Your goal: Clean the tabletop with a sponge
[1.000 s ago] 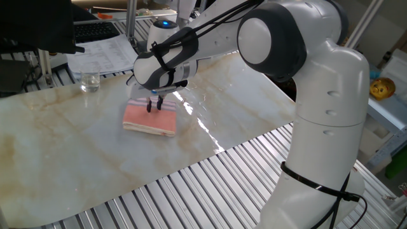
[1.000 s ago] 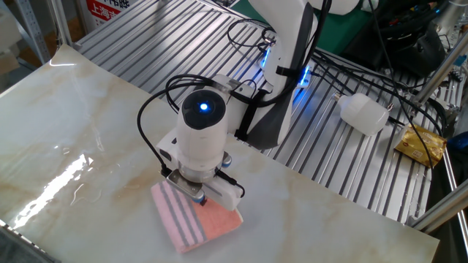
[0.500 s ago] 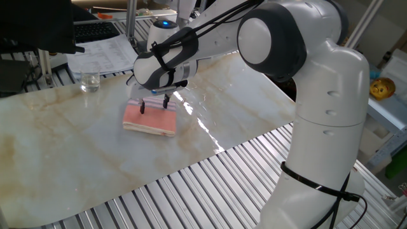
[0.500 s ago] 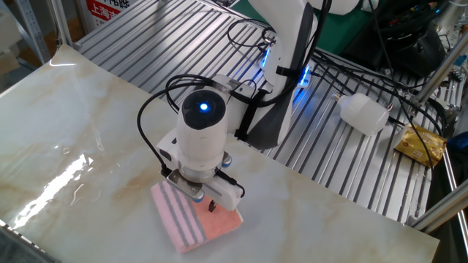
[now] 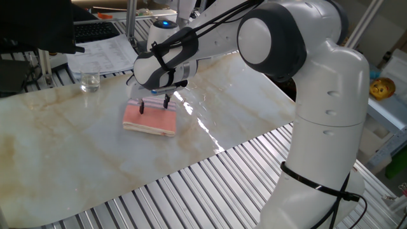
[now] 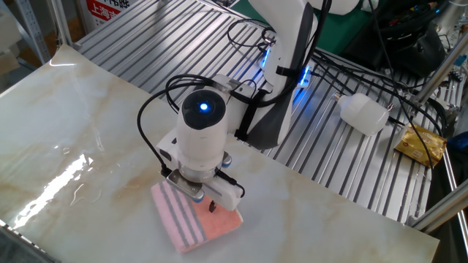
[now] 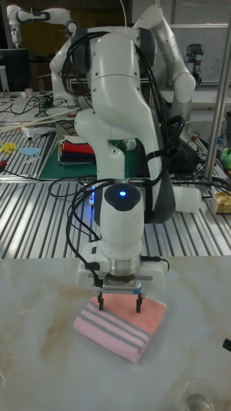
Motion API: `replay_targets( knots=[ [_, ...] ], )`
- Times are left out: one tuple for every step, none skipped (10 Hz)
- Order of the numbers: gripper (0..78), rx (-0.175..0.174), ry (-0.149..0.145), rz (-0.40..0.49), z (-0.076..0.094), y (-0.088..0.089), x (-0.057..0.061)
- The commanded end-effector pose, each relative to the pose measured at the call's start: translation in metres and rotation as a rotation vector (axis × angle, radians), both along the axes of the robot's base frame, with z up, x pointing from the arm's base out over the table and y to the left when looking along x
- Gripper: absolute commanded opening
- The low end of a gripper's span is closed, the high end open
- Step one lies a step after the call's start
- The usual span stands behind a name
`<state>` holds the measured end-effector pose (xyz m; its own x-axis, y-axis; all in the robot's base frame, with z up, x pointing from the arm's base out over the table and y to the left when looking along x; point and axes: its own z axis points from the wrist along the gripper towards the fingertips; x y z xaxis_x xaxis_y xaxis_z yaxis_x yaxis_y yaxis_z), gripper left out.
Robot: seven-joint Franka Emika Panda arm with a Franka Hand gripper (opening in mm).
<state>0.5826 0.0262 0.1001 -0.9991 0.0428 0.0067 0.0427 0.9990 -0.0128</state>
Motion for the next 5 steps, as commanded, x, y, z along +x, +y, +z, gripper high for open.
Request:
replay_targets(
  knots=[
    [77.4,0.005,-0.009,0.027,-0.0058,0.0042,0.0051],
    [77.4,0.004,-0.009,0.027,-0.0054,0.0046,0.0055],
    [77.4,0.004,-0.009,0.026,-0.0054,0.0046,0.0057],
    [77.4,0.004,-0.01,0.025,-0.0065,0.0046,0.0057],
    [77.4,0.004,-0.01,0.025,-0.0083,0.0047,0.0058]
  ],
)
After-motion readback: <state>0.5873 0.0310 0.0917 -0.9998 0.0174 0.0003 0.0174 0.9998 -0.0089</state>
